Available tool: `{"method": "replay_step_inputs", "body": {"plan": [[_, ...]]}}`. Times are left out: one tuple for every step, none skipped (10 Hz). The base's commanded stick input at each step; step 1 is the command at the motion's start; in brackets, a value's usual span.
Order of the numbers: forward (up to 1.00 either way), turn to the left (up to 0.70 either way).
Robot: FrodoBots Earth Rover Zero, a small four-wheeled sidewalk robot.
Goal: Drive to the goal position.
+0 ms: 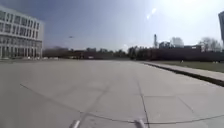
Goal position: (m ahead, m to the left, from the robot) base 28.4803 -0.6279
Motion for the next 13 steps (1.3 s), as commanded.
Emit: {"method": "replay_step_inputs", "body": {"plan": [[1.00, 0.00], [1.00, 0.00], [1.00, 0.00], [1.00, 0.00], [1.00, 0.00], [1.00, 0.00], [1.00, 0.00], [1.00, 0.00], [1.00, 0.00], [1.00, -0.08], [1.00, -0.22], [1.00, -0.40], [1.00, -0.29]]}}
